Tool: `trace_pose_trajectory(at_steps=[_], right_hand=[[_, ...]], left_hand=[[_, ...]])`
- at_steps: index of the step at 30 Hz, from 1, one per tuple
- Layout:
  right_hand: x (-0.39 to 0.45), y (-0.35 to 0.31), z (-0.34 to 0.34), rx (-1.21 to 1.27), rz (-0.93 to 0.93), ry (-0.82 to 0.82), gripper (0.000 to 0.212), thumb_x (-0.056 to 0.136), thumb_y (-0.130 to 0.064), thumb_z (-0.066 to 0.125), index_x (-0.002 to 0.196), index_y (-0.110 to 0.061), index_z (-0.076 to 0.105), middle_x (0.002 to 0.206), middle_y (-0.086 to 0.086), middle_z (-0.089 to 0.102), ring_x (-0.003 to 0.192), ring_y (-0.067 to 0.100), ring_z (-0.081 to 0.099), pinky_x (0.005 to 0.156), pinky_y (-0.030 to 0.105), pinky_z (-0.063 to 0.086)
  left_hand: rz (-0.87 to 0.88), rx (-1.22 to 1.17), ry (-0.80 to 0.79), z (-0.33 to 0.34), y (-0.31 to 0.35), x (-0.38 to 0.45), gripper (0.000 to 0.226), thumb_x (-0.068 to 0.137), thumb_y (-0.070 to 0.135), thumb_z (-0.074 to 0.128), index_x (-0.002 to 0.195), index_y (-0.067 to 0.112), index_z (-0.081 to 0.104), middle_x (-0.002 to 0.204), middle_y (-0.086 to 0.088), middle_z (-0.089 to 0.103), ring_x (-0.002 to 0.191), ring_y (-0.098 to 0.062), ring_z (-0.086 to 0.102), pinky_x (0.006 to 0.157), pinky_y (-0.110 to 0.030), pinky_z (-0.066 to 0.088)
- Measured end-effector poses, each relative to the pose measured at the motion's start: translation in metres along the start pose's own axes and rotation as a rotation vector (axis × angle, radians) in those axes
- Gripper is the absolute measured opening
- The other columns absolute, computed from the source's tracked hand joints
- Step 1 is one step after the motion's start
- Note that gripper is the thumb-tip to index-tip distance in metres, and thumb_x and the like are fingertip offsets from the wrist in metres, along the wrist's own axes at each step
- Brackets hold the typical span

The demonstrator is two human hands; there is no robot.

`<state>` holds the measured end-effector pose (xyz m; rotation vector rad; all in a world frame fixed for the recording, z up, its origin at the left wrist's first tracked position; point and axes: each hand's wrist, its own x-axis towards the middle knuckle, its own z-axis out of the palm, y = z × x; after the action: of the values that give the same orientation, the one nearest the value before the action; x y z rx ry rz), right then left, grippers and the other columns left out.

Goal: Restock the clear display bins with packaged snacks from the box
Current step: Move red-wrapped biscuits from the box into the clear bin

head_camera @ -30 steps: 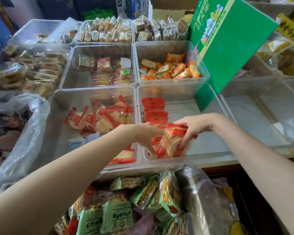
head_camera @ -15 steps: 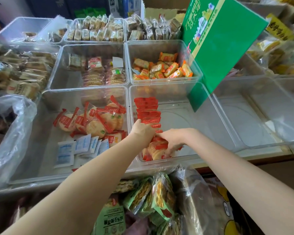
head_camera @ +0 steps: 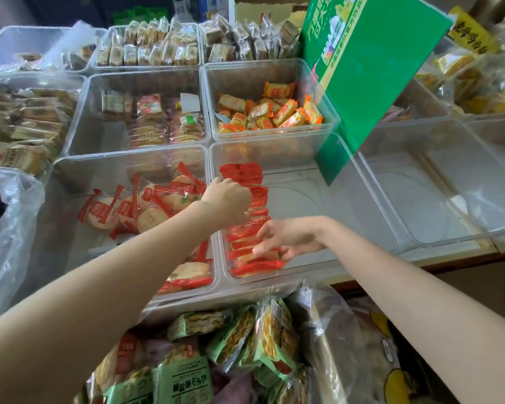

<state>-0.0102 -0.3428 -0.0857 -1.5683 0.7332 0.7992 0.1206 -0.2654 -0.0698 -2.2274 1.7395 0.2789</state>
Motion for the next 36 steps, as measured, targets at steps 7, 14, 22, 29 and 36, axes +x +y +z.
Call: trace_pose_trajectory(at_steps=[7, 14, 22, 29, 36], right_hand=[[0.042, 0.014, 0.006, -0.155, 0.095, 0.159, 0.082, 0.075, -0.009, 0.076, 0.141, -0.015, 0.028, 0.139, 0.009, 0.045, 0.12, 0.028, 0.051, 0.09, 0.039, 0.052], [0.052, 0.006, 0.01, -0.303, 0.169, 0.18, 0.068, 0.079, -0.014, 0.073, 0.135, -0.007, 0.036, 0.137, 0.014, 0.046, 0.118, 0.03, 0.053, 0.096, 0.041, 0.05], [-0.007, -0.032, -0.004, -0.538, 0.054, 0.367, 0.07, 0.078, -0.036, 0.073, 0.131, -0.004, 0.042, 0.128, 0.009, 0.053, 0.11, 0.026, 0.055, 0.086, 0.035, 0.051], [-0.042, -0.088, 0.062, -0.424, -0.451, 0.493, 0.015, 0.086, -0.007, 0.058, 0.099, -0.003, 0.065, 0.084, 0.011, 0.069, 0.07, 0.02, 0.067, 0.07, 0.029, 0.056], [-0.029, -0.094, 0.172, -0.668, -0.475, 0.012, 0.016, 0.086, 0.001, 0.054, 0.093, 0.002, 0.068, 0.085, 0.014, 0.072, 0.066, 0.014, 0.068, 0.064, 0.023, 0.056]], left_hand=[[-0.024, -0.018, -0.269, 0.023, 0.001, -0.002, 0.096, 0.078, 0.064, 0.056, 0.15, 0.02, 0.012, 0.158, -0.01, 0.004, 0.141, -0.036, -0.02, 0.098, -0.07, -0.016], [-0.001, 0.121, -0.298, 0.03, 0.007, 0.0, 0.081, 0.078, 0.06, 0.059, 0.141, 0.015, 0.036, 0.146, -0.007, 0.038, 0.141, -0.031, 0.021, 0.1, -0.075, -0.005], [0.066, -0.029, -0.006, 0.021, 0.0, -0.024, 0.05, 0.088, 0.043, 0.055, 0.128, 0.015, 0.049, 0.133, -0.003, 0.049, 0.131, -0.022, 0.038, 0.114, -0.056, 0.002], [0.002, -0.308, 0.583, 0.041, -0.041, -0.109, 0.027, 0.079, 0.016, 0.042, 0.091, 0.004, 0.064, 0.097, -0.014, 0.061, 0.088, -0.035, 0.061, 0.075, -0.045, 0.047], [0.012, -0.335, 0.601, 0.088, -0.063, -0.225, 0.019, 0.076, 0.015, 0.045, 0.069, 0.005, 0.059, 0.07, -0.006, 0.056, 0.063, -0.027, 0.056, 0.056, -0.034, 0.05]])
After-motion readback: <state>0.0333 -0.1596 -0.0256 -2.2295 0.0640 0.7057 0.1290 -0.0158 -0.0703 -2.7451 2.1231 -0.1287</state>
